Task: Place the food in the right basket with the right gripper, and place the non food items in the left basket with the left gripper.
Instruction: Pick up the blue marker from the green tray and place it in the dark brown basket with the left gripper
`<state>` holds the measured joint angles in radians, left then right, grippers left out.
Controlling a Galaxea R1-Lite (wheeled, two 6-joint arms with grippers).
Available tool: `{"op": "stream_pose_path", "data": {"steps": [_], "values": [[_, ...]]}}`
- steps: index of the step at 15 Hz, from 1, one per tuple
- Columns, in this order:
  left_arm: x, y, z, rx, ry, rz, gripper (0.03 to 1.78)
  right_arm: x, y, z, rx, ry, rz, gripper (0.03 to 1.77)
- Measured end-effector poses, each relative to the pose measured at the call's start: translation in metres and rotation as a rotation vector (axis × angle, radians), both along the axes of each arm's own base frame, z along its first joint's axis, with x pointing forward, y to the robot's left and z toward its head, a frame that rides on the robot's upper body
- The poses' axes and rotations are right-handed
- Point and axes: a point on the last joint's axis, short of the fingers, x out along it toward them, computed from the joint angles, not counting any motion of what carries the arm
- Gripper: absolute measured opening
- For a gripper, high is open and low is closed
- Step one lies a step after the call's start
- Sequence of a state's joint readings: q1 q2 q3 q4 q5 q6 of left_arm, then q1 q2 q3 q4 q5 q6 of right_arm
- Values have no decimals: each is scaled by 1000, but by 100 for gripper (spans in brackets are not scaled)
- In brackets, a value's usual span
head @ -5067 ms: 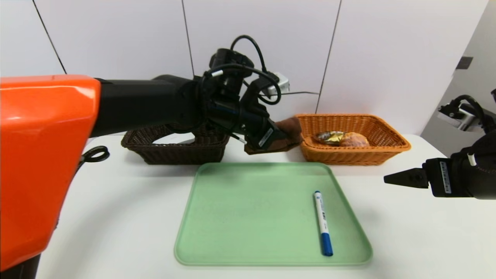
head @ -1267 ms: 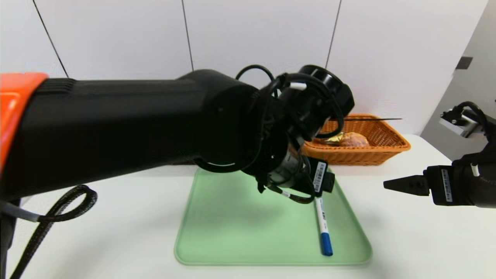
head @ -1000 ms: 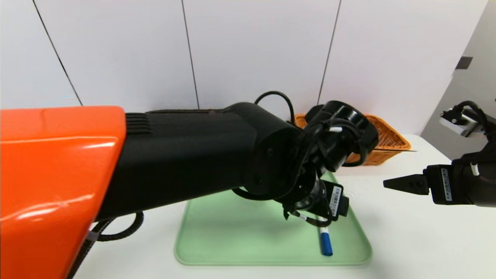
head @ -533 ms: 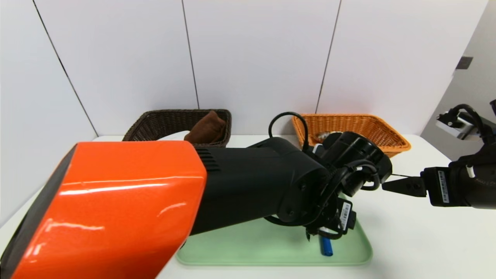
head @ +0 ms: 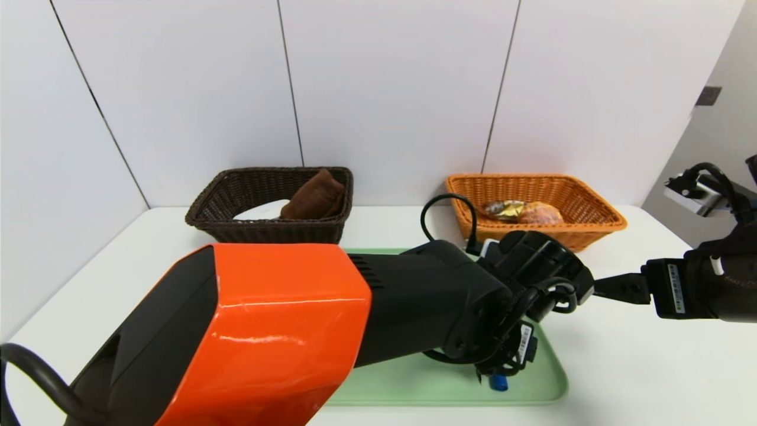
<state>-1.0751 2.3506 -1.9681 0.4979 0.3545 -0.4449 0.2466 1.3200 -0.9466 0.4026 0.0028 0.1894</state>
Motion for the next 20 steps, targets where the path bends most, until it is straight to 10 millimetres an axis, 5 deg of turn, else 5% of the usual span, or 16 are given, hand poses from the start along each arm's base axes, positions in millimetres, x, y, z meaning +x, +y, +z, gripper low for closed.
{"op": "stream_pose_path", "data": {"steps": [6,9,14,15,16,20], "values": [[2,-4,-9,8,6,-2,168,-1,0,-1,-1,3,0,169],[2,-4,-10,13,7,-3,121,-1,0,-1,0,1,0,169],[2,-3,-10,15,10,-1,72,-1,0,0,0,-1,0,169],[2,-3,-10,15,10,-1,36,-1,0,0,0,-1,0,169],[2,-3,-10,15,9,0,19,-1,0,0,0,-2,0,169],[1,-1,-7,14,9,3,19,-1,0,0,0,-1,0,169]]}}
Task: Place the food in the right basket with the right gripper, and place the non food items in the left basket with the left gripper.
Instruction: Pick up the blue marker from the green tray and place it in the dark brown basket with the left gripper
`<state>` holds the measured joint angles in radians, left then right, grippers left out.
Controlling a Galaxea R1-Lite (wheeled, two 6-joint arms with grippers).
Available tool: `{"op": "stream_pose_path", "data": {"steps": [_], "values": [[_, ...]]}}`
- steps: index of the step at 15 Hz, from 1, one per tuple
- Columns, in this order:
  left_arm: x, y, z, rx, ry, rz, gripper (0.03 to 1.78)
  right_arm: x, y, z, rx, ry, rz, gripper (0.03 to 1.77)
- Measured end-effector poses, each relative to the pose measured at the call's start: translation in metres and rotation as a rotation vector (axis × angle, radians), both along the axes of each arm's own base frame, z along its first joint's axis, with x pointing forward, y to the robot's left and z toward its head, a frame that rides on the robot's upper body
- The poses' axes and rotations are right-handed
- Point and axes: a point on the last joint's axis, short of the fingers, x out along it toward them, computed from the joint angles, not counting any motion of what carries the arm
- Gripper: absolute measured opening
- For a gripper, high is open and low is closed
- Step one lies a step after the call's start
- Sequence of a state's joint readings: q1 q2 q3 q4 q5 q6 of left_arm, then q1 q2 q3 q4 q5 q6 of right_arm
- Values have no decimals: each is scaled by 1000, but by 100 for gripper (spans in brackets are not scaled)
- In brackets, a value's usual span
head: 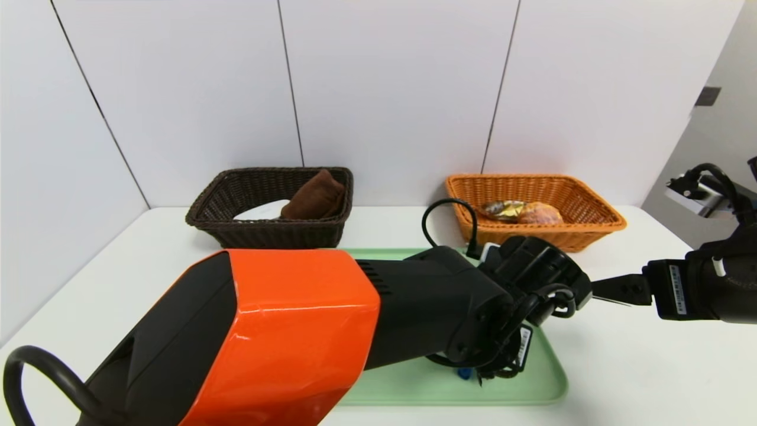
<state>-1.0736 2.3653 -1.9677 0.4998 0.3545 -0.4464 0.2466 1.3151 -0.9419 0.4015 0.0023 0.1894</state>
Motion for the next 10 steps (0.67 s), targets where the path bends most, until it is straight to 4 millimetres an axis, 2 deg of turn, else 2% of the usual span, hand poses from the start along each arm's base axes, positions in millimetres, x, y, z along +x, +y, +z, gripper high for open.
{"op": "stream_pose_path", "data": {"steps": [2,5,8,10], "values": [[1,5,9,-9,-6,4,19,0,0,1,1,-2,0,169],[13,30,48,-43,-58,28,19,0,0,1,1,-3,0,169],[31,81,103,-52,-141,53,19,0,0,1,1,-4,1,170],[46,125,136,-36,-213,63,19,2,0,2,3,-16,2,170]]}}
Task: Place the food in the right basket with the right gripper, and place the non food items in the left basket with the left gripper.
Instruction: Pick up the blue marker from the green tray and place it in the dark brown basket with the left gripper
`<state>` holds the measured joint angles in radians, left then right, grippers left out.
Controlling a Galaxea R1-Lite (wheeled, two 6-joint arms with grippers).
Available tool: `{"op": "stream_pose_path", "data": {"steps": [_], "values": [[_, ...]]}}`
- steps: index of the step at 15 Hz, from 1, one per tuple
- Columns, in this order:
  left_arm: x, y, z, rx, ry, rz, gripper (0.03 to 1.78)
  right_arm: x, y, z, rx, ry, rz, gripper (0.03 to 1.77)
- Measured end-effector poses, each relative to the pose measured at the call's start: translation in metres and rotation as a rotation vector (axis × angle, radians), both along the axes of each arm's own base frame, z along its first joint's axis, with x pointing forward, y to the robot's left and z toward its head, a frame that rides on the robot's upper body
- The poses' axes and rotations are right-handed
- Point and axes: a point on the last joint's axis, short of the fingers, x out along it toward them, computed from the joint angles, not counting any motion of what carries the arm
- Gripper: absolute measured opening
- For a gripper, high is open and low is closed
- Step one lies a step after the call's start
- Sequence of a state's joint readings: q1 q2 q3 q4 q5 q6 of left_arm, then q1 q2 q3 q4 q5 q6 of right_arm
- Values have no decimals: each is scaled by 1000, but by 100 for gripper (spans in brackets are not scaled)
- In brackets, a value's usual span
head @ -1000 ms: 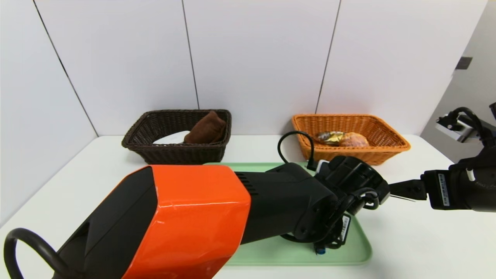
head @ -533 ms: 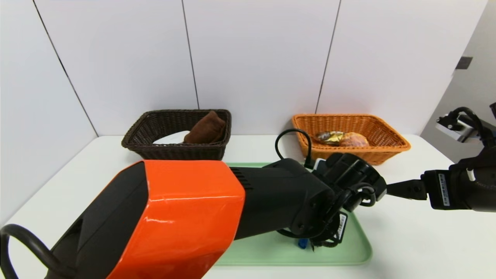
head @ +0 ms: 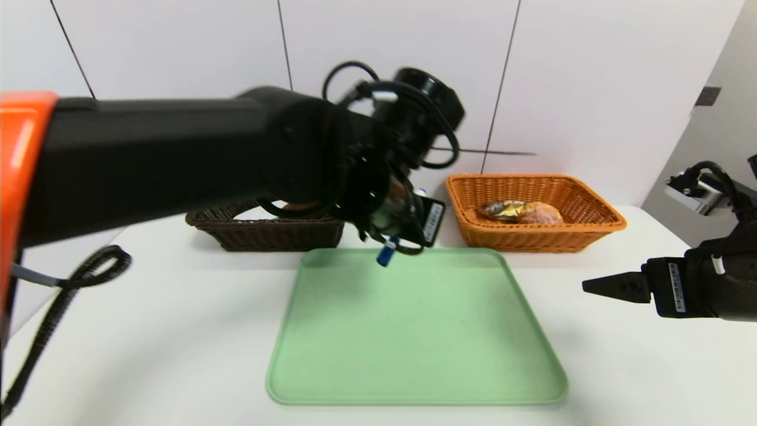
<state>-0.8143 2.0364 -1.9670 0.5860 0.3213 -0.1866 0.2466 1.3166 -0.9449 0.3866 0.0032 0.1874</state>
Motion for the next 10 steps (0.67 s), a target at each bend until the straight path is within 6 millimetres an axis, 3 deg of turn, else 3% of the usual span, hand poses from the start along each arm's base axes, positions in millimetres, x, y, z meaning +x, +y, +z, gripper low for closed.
{"op": "stream_pose_path", "data": {"steps": [2,5,10], "values": [[14,44,26,19,-58,-10,19,2,0,1,6,-23,3,170],[32,97,45,36,-106,-70,19,2,1,1,4,-22,5,170],[69,162,40,188,-173,-221,19,2,0,0,-2,-20,5,170]]}}
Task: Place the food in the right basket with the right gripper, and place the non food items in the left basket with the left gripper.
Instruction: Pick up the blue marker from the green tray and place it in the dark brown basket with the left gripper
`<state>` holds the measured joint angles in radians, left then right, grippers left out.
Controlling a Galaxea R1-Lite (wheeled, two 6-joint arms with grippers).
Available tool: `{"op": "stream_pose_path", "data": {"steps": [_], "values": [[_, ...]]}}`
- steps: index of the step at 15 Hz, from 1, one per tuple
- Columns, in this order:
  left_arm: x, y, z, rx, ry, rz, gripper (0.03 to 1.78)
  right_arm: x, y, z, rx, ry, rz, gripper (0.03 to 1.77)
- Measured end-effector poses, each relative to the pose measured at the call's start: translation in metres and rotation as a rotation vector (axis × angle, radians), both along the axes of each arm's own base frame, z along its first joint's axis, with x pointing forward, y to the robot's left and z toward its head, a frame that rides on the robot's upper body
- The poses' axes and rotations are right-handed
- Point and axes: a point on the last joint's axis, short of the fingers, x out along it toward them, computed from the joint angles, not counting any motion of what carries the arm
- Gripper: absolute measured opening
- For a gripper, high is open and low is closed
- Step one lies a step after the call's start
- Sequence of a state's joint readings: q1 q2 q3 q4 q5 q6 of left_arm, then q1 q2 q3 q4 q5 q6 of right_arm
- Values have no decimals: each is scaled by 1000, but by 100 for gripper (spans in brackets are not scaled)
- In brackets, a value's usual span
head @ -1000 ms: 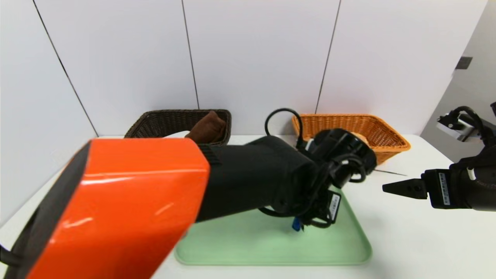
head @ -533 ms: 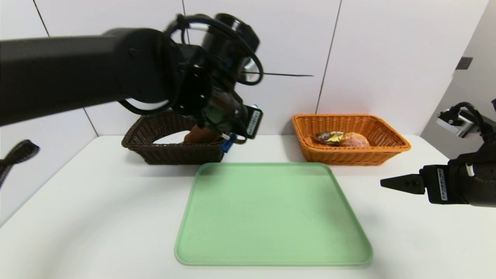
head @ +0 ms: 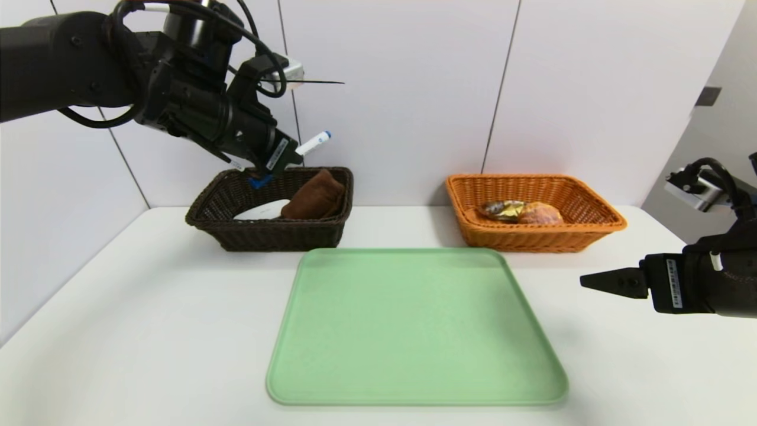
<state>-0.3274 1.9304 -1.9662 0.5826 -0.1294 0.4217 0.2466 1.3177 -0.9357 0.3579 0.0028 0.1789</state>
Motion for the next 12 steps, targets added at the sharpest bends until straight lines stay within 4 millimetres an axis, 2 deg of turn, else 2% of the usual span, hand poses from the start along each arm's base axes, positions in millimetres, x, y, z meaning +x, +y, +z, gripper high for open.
{"op": "stream_pose_path", "data": {"steps": [7,12], "values": [[52,65,-46,247,-3,-48,19,-2,-1,-5,-8,17,-3,170],[82,80,-77,270,4,-20,19,-2,0,-6,-10,20,-4,170]]}}
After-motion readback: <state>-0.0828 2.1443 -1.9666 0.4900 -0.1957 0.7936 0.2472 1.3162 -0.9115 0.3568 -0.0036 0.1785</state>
